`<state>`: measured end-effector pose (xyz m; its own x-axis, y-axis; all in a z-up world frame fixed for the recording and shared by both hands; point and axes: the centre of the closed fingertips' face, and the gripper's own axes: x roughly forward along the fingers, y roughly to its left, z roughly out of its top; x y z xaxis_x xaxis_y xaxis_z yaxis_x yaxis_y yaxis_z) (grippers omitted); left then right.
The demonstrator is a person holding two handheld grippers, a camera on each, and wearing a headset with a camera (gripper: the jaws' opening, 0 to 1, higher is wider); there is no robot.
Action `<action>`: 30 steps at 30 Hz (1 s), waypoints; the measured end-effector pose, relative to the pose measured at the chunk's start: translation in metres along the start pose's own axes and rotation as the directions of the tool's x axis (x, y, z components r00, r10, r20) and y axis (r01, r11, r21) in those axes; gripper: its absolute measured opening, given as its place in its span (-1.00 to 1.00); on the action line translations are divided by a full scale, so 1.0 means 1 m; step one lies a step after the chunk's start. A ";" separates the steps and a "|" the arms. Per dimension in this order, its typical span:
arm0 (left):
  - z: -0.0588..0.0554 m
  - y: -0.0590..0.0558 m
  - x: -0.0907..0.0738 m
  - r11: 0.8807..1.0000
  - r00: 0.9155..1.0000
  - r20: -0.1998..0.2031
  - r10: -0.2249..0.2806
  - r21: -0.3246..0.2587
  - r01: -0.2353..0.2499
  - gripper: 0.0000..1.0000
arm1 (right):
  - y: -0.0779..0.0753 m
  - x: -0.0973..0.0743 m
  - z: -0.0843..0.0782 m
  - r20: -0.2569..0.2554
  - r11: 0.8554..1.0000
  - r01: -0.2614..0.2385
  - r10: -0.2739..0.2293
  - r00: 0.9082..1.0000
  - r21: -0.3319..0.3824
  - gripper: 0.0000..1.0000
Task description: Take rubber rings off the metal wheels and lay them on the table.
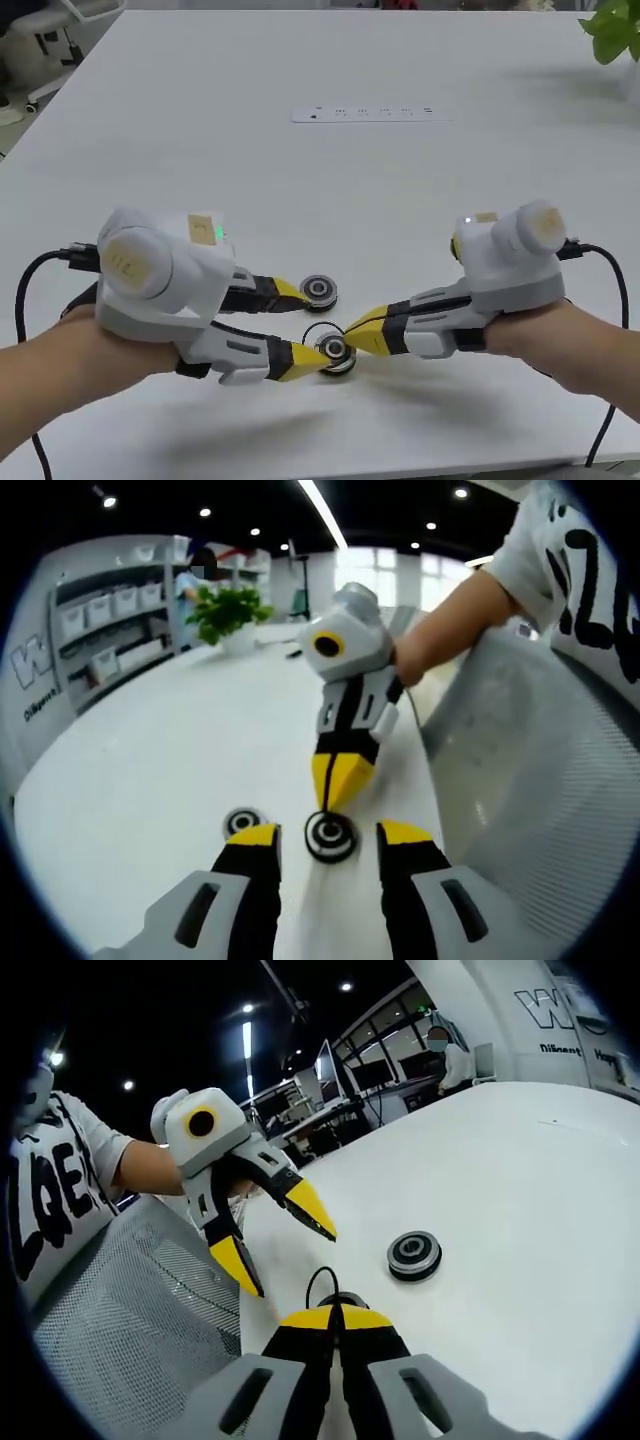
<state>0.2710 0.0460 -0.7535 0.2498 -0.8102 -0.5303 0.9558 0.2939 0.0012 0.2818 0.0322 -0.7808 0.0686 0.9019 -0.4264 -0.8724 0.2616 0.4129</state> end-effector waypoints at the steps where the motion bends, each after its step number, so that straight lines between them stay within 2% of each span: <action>1: 0.000 0.000 -0.001 1.000 1.000 0.002 0.001 0.000 -0.001 -0.21 | 0.000 0.000 0.000 0.001 1.000 0.000 0.000 1.000 0.001 -1.00; 16: 0.005 -0.007 -0.027 1.000 1.000 0.030 0.006 -0.007 -0.005 0.18 | 0.005 0.000 0.003 -0.001 1.000 -0.011 0.011 1.000 0.001 -1.00; 30: -0.003 -0.005 -0.047 0.999 0.999 0.025 0.031 -0.019 -0.030 0.34 | 0.015 -0.001 0.007 -0.003 1.000 -0.026 0.026 1.000 -0.001 -1.00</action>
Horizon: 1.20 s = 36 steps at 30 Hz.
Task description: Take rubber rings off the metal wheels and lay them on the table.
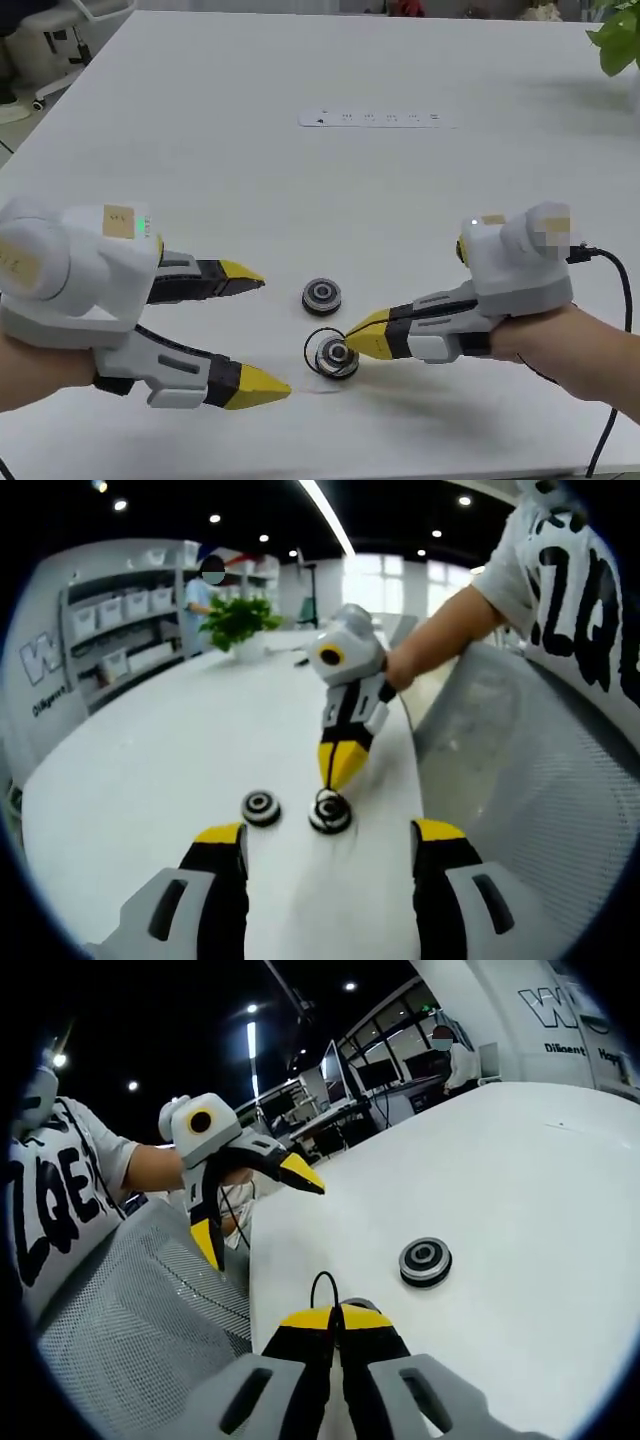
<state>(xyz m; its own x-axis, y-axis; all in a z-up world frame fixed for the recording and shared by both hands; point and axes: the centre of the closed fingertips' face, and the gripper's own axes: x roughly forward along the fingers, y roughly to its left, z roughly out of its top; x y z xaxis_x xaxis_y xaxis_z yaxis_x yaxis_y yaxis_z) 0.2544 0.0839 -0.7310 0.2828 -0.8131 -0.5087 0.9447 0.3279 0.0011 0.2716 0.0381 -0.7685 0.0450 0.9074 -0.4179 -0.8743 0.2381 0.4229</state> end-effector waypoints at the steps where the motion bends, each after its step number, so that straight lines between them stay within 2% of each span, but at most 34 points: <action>1: -0.001 0.000 -0.001 1.000 1.000 0.000 0.002 -0.001 -0.002 0.35 | 0.000 0.000 0.000 0.000 1.000 0.000 0.000 1.000 0.000 -1.00; 10: -0.006 0.001 -0.010 1.000 1.000 0.000 0.014 -0.013 -0.014 0.44 | -0.001 0.002 0.008 0.010 1.000 -0.011 0.011 1.000 -0.004 -1.00; 25: -0.013 0.004 -0.023 0.999 0.999 -0.004 0.041 -0.033 -0.041 0.54 | -0.001 0.017 0.021 0.016 0.999 -0.031 0.031 0.999 -0.008 -1.00; 36: -0.017 0.005 -0.028 0.997 0.998 0.000 0.058 -0.051 -0.058 0.56 | -0.004 0.028 0.021 0.002 0.999 -0.035 0.035 0.999 -0.011 -1.00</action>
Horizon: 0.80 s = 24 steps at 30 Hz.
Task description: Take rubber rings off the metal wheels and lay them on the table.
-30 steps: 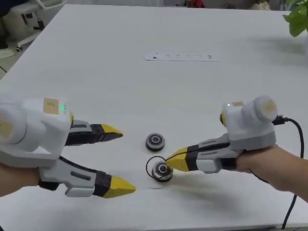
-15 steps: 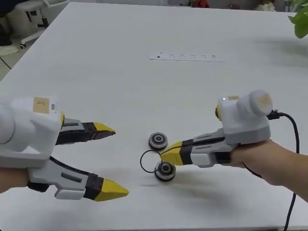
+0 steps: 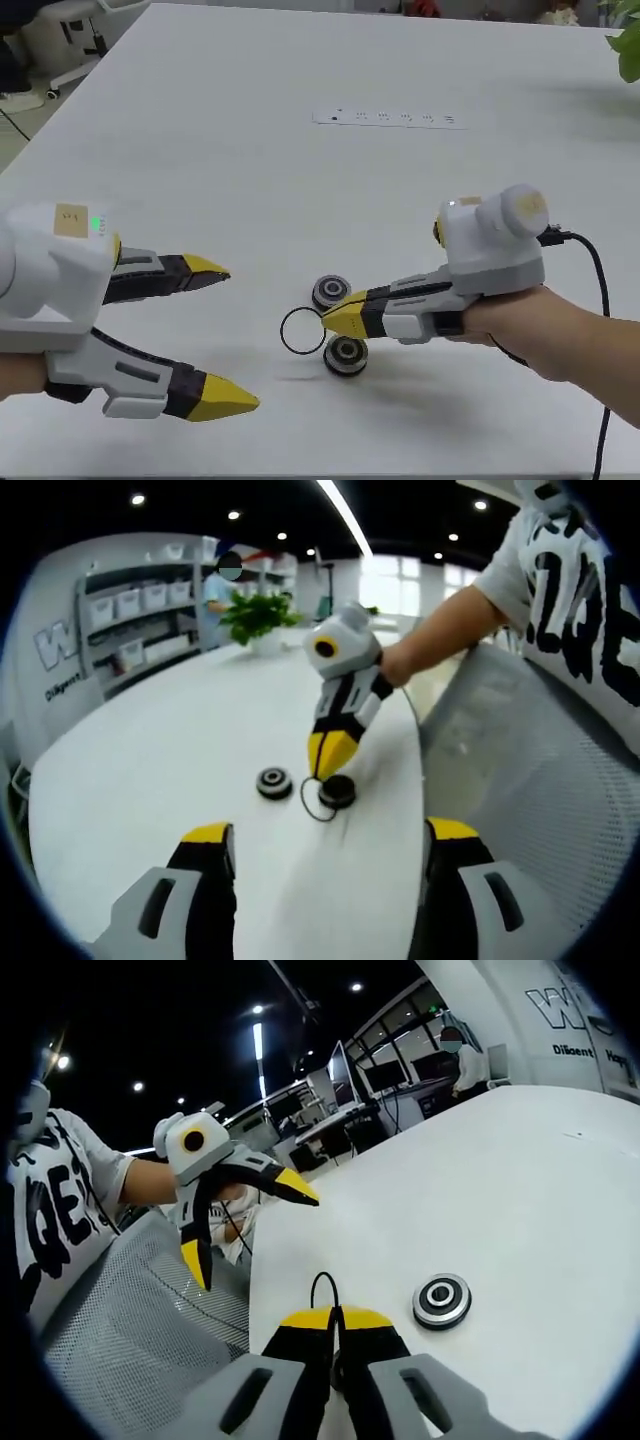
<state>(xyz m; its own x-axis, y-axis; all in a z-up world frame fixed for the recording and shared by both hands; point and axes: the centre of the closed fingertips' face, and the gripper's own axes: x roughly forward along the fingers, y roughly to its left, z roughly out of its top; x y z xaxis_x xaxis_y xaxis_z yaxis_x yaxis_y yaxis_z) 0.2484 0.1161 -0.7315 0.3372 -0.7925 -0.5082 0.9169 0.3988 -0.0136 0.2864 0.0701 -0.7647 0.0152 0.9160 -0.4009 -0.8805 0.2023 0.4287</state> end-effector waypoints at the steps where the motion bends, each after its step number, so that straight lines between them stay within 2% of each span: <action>1: 0.000 0.000 0.000 1.000 1.000 0.000 0.001 -0.002 -0.001 0.56 | 0.000 0.001 0.000 -0.002 1.000 -0.001 0.001 1.000 0.001 -1.00; 13: -0.006 0.001 -0.004 1.000 1.000 -0.014 0.009 0.006 -0.009 0.57 | 0.007 0.022 -0.007 -0.042 1.000 -0.020 0.019 0.999 -0.016 -1.00; 24: -0.010 0.002 -0.006 1.000 1.000 -0.018 0.015 0.001 -0.015 0.57 | 0.008 0.032 -0.013 -0.069 0.999 -0.013 0.010 0.998 -0.033 -1.00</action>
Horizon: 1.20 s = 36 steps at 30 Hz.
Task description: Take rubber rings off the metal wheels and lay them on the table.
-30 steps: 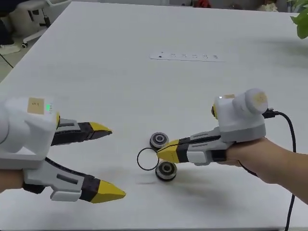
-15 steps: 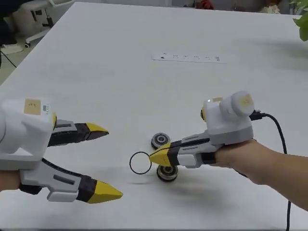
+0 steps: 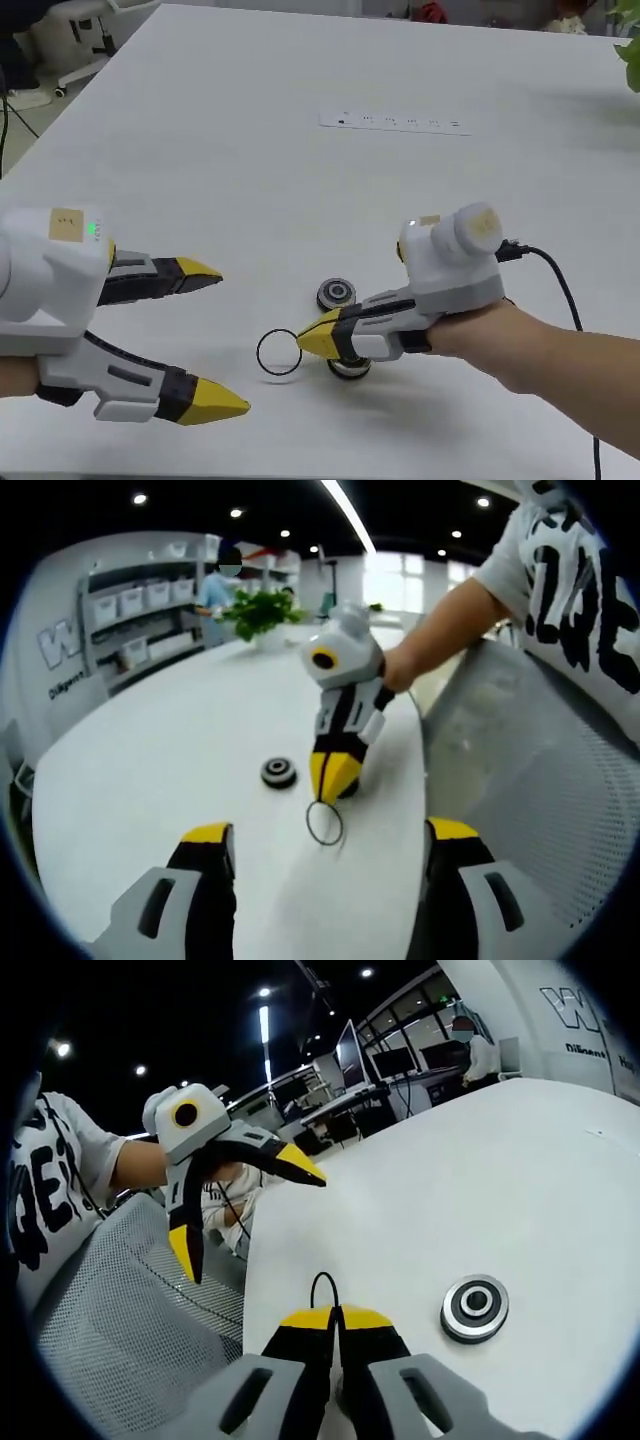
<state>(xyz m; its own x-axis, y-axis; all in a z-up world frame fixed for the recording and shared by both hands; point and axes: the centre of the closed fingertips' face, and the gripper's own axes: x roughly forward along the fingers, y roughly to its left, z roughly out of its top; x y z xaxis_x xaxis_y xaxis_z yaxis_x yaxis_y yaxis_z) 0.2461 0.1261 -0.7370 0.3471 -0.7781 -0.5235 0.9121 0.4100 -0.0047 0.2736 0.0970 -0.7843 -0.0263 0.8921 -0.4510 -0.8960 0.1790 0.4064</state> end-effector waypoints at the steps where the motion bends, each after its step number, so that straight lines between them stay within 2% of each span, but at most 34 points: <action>1: 0.000 0.000 0.000 1.000 1.000 -0.001 -0.001 0.000 0.001 0.57 | 0.000 0.001 -0.001 -0.003 1.000 0.001 -0.001 1.000 -0.004 -1.00; 24: -0.003 -0.006 0.002 1.000 1.000 -0.021 -0.016 0.006 0.016 0.56 | -0.003 0.009 -0.010 -0.034 0.998 0.030 -0.032 0.999 -0.064 -1.00; 36: -0.003 -0.004 0.002 1.000 1.000 -0.024 -0.014 0.005 0.015 0.54 | -0.005 0.008 -0.007 -0.022 0.997 0.035 -0.036 0.999 -0.073 -0.83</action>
<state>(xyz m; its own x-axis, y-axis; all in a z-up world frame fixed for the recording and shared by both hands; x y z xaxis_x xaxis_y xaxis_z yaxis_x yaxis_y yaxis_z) 0.2423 0.1242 -0.7411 0.3285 -0.7723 -0.5438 0.9181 0.3963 -0.0083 0.2749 0.1003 -0.7953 -0.0034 0.8757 -0.4829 -0.9263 0.1792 0.3315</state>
